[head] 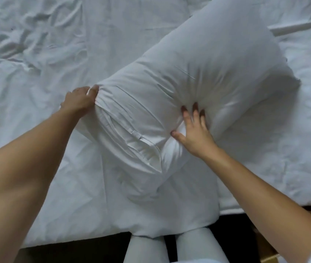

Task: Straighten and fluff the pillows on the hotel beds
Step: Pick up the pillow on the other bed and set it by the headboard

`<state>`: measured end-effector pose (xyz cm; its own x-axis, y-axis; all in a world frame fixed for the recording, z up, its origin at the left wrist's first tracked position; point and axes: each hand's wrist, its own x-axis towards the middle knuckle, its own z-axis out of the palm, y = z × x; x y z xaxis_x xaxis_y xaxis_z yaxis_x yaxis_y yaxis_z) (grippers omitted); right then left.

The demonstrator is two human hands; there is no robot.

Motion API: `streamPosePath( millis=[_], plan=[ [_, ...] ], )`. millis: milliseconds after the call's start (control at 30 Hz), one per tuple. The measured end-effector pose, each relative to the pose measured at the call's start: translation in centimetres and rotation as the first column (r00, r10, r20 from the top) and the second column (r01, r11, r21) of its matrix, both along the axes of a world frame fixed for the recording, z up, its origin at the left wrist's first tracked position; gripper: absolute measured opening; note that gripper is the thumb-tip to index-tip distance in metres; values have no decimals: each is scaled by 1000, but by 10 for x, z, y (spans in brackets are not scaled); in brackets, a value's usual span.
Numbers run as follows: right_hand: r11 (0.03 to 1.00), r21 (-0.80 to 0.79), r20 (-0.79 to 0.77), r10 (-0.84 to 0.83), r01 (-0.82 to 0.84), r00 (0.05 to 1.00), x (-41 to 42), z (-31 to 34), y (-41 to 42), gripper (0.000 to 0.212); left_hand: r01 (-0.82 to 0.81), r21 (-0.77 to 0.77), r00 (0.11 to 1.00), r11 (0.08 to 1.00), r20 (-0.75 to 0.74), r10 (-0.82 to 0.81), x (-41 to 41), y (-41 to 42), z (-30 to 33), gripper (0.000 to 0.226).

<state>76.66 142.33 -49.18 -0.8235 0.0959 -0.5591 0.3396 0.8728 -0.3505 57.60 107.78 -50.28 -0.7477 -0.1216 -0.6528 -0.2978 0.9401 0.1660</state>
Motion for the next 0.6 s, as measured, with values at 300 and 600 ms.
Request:
streamPosePath(
  millis=[300, 600],
  plan=[
    [1000, -7, -42, -23, 23, 999, 21, 8, 6, 89, -360, 341, 931, 868, 69, 359, 42, 19, 16, 73],
    [972, -83, 16, -219, 219, 976, 38, 80, 25, 82, -165, 555, 970, 816, -58, 236, 109, 50, 115, 22]
  ],
)
